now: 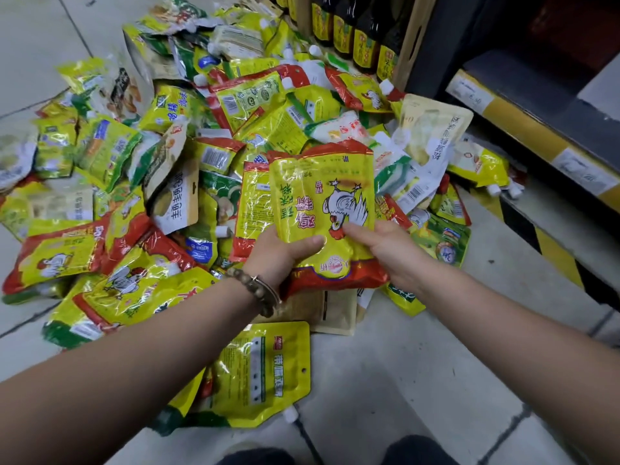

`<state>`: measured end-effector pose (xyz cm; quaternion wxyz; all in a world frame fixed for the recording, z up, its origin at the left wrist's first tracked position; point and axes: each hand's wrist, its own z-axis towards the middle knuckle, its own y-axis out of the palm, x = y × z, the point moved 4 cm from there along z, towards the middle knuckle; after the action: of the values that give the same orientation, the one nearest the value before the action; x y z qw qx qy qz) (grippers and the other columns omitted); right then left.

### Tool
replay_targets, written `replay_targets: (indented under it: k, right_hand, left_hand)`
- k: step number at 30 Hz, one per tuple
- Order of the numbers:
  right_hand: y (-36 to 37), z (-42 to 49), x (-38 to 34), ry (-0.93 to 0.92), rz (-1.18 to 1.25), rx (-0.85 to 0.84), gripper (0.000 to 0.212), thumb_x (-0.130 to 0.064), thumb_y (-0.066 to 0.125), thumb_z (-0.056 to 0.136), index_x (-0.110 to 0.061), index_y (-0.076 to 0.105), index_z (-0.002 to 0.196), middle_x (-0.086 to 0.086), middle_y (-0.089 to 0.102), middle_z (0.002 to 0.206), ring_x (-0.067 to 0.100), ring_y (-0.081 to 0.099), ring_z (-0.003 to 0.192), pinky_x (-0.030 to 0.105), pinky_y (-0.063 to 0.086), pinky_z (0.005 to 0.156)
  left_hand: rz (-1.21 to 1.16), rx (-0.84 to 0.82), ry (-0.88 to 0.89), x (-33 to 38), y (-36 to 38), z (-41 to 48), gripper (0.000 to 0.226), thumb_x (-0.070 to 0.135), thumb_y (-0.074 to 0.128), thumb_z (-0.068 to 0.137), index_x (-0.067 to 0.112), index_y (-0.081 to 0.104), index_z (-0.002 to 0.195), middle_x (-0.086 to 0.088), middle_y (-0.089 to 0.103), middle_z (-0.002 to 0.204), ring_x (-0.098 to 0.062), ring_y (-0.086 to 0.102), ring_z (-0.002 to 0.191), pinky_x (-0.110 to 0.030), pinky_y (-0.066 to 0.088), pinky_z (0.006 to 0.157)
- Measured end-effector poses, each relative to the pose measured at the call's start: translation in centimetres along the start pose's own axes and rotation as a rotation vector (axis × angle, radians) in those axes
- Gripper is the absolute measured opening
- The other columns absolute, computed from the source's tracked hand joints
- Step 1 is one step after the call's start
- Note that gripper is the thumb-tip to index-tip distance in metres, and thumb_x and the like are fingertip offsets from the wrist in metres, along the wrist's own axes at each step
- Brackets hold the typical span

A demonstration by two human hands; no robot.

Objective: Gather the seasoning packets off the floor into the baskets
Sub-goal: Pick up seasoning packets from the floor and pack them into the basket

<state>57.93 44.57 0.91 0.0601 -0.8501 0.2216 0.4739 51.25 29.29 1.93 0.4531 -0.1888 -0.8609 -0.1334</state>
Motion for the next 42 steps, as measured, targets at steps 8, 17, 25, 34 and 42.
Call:
replay_targets:
  k: [8, 17, 25, 34, 42]
  right_hand:
    - [2.7, 1.6, 1.7, 0.036, -0.125, 0.046, 0.014, -0.021, 0.063, 0.09, -0.014, 0.064, 0.078, 0.001, 0.068, 0.067, 0.009, 0.061, 0.051, 0.02, 0.05, 0.048]
    - [-1.7, 5.1, 1.1, -0.017, -0.431, 0.543, 0.049, -0.017, 0.069, 0.081, -0.009, 0.052, 0.126, 0.01, 0.053, 0.123, 0.028, 0.051, 0.112, 0.035, 0.042, 0.092]
    - [0.8, 5.5, 0.4, 0.02, -0.382, 0.474, 0.068, -0.018, 0.072, 0.078, -0.01, 0.037, 0.135, 0.012, 0.042, 0.135, 0.03, 0.048, 0.116, 0.035, 0.044, 0.088]
    - [1.8, 6.5, 0.0, 0.041, -0.125, 0.372, 0.038, -0.015, 0.08, 0.074, -0.003, 0.066, 0.107, 0.013, 0.069, 0.101, 0.03, 0.066, 0.088, 0.035, 0.052, 0.074]
    - [1.9, 4.1, -1.9, -0.175, -0.241, 0.257, 0.033, -0.001, 0.067, 0.082, -0.01, 0.062, 0.113, 0.005, 0.066, 0.105, 0.022, 0.063, 0.093, 0.033, 0.051, 0.081]
  left_hand:
    - [-0.074, 0.167, -0.105, -1.2, -3.6, -0.7, 0.042, 0.013, 0.08, 0.068, 0.015, 0.058, 0.104, -0.011, 0.07, 0.103, -0.033, 0.068, 0.088, -0.048, 0.055, 0.079]
    - [-0.293, 0.303, -0.219, -1.7, -8.8, -0.2, 0.099, 0.019, 0.084, 0.056, 0.008, 0.035, 0.141, -0.019, 0.064, 0.116, -0.031, 0.07, 0.063, -0.04, 0.054, 0.053]
    - [-0.24, 0.315, -0.301, -2.4, -9.1, -0.5, 0.078, 0.019, 0.079, 0.07, 0.003, 0.041, 0.136, -0.019, 0.067, 0.097, -0.028, 0.066, 0.048, -0.033, 0.051, 0.044]
    - [-0.203, 0.297, -0.294, -2.4, -8.9, -0.7, 0.066, 0.018, 0.078, 0.071, 0.002, 0.049, 0.128, -0.019, 0.068, 0.097, -0.027, 0.067, 0.049, -0.031, 0.051, 0.044]
    - [-0.245, 0.312, -0.276, -2.3, -9.7, -1.0, 0.083, 0.017, 0.08, 0.068, 0.005, 0.038, 0.138, -0.021, 0.065, 0.109, -0.033, 0.069, 0.059, -0.039, 0.053, 0.05]
